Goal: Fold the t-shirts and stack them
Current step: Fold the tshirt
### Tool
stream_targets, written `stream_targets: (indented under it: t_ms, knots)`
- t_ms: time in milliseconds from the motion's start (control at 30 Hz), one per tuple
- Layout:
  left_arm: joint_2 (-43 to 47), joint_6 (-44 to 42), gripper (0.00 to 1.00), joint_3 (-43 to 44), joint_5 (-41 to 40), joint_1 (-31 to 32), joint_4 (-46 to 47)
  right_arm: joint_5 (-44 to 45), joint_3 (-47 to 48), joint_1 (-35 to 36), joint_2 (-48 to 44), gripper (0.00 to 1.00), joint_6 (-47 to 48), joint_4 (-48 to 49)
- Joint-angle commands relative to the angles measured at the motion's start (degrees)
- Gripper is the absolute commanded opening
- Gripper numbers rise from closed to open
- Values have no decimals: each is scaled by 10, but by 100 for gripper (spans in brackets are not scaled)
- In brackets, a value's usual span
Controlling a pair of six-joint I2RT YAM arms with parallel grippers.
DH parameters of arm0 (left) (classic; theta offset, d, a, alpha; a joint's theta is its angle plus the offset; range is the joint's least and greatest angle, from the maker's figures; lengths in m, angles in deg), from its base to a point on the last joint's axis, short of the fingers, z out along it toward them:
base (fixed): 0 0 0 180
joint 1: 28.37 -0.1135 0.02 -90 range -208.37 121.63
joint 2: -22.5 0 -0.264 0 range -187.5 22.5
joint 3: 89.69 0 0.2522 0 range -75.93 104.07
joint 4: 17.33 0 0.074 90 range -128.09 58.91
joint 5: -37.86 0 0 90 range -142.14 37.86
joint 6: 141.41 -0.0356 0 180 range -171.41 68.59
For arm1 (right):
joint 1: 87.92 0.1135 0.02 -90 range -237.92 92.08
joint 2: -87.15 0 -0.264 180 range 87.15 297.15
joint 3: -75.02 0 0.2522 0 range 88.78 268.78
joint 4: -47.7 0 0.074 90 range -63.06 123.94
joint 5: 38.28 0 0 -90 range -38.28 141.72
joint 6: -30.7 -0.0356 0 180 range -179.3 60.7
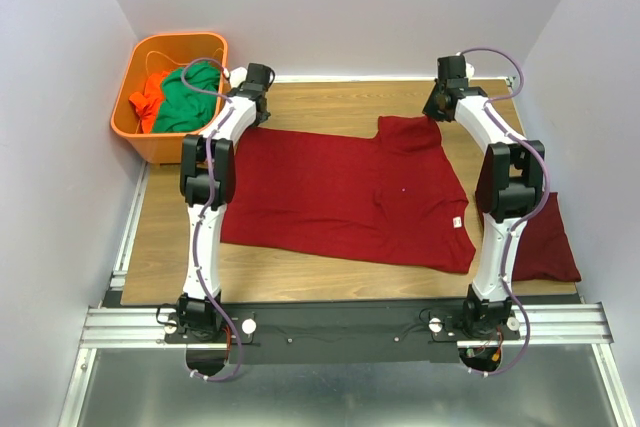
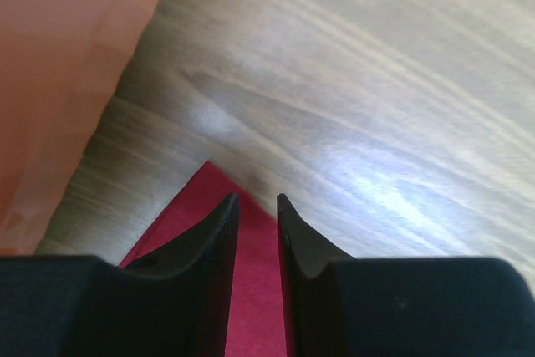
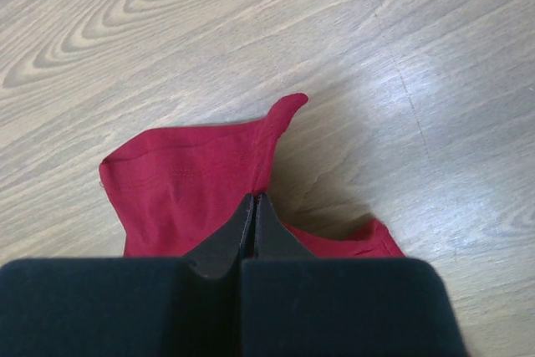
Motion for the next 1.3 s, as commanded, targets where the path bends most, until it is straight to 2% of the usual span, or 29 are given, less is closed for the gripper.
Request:
stream_targets:
  t_ms: [0,533,767,933,1133,1267]
  knots:
    - [-16,13,33,6,2,1,-25,-10,-9,4,-15,1,0,12]
    - [-25,20,29,10,-8,3,-41,-23,-26,4,-24,1,1,26]
    - [-34,28,39,28,-16,7,-56,-27,-30,3,-29,1,3,32]
    - [-46,30,39,49,-19,9,-73,-36,-34,-1,-30,1,3,35]
    - [-51,32,32,58,-19,9,-82,-48,-37,-3,-31,1,3,40]
    - [-55,33,15,65,-17,9,-91,-58,-40,-4,-31,1,0,41]
